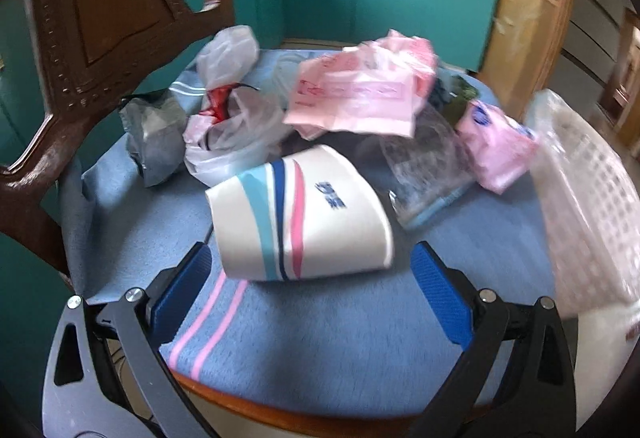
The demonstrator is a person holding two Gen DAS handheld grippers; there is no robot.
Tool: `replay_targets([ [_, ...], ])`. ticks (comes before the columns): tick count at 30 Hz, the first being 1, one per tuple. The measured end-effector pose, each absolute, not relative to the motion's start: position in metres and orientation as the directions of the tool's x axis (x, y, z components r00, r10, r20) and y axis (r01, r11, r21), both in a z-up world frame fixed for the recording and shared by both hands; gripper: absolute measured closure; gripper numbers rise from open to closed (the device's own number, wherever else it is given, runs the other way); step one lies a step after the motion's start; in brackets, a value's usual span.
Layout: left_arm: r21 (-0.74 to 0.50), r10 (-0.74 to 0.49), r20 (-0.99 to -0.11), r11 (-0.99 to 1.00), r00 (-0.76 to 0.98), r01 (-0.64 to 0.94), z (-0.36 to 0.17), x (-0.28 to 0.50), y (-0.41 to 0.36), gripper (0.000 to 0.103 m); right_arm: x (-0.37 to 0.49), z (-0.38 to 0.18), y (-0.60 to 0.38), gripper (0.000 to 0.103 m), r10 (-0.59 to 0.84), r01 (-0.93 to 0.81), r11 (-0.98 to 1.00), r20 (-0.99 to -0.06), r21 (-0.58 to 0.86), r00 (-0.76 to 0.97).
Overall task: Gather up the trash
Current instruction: 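Lower the left tool onto the white striped paper cup and close it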
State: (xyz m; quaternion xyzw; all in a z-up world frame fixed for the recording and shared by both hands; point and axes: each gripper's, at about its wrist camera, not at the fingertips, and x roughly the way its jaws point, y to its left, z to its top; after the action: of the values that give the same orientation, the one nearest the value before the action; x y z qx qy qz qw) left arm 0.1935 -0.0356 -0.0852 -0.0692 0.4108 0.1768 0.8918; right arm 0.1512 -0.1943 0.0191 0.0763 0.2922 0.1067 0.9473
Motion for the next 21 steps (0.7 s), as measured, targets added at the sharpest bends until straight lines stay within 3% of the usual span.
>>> replay_targets([
  [8, 0.052, 0.352, -0.749, 0.876, 0.562, -0.479, -0.089, 0.203, -0.035, 0.004, 0.151, 0.018, -0.209, 0.01, 0.261, -0.155, 0.959, -0.537, 0.236, 0.802],
  [18, 0.067, 0.333, -0.799, 0.876, 0.501, -0.477, -0.107, 0.226, -0.031, 0.004, 0.15, 0.02, -0.213, 0.01, 0.266, -0.154, 0.957, -0.532, 0.245, 0.804],
  [19, 0.059, 0.325, -0.8, 0.879, 0.504, -0.472, -0.108, 0.227, -0.03, 0.005, 0.15, 0.02, -0.214, 0.01, 0.265, -0.155, 0.957, -0.532, 0.244, 0.804],
  [20, 0.043, 0.311, -0.799, 0.883, 0.514, -0.467, -0.107, 0.225, -0.029, 0.016, 0.15, 0.02, -0.214, 0.01, 0.265, -0.155, 0.958, -0.532, 0.243, 0.804],
  [21, 0.025, 0.295, -0.8, 0.886, 0.523, -0.463, -0.107, 0.224, -0.025, 0.015, 0.149, 0.02, -0.213, 0.01, 0.265, -0.155, 0.958, -0.533, 0.242, 0.804],
])
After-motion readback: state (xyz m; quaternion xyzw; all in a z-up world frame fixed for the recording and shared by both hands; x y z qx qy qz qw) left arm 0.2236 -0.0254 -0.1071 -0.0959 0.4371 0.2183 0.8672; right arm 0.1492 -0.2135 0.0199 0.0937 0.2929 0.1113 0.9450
